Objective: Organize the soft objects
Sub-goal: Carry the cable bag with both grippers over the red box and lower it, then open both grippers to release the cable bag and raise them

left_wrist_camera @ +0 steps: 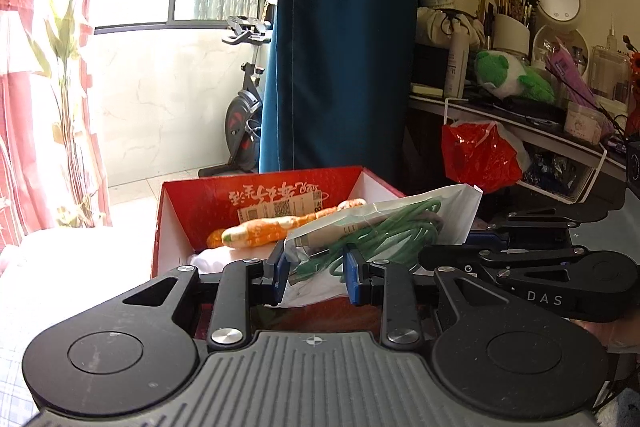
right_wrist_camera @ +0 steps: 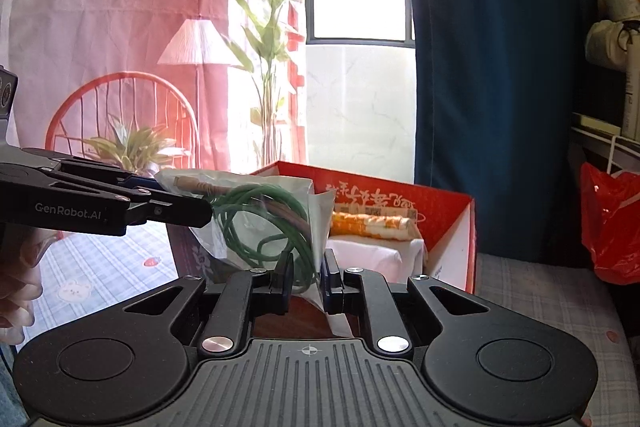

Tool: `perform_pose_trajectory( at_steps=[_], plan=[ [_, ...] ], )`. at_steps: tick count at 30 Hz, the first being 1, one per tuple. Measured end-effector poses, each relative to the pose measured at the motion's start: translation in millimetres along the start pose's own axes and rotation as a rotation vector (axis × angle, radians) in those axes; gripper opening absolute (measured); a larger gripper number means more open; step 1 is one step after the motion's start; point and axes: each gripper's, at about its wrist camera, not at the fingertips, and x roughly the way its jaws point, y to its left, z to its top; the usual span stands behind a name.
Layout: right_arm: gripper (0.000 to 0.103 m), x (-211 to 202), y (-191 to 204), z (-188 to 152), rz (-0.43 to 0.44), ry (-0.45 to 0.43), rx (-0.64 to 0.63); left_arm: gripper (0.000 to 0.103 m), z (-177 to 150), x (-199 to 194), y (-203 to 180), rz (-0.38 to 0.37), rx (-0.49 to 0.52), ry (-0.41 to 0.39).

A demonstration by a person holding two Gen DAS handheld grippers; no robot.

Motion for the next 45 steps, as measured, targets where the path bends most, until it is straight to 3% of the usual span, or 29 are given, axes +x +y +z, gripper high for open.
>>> perform_pose_trajectory(
  at_steps=[6,12,21,34,45],
  plan=[
    [0.013,12,-16,40,0.023,-0.006,0.048,0.03,44,13,14,0.002,-0.009,0.012],
    [0.013,44,-39,70,0.065,0.073,0.133,0.031,69,48,37,-0.004,-0.079,0.105],
    [0.013,95,-62,51,0.054,0.256,0.269,0.031,45,105,49,0.013,-0.147,0.276],
    [0.015,151,-77,20,-0.017,0.377,0.34,0.031,20,160,51,0.08,-0.096,0.419],
    [0.015,173,-77,18,-0.049,0.468,0.305,0.031,15,168,55,0.083,-0.086,0.455]
  ],
)
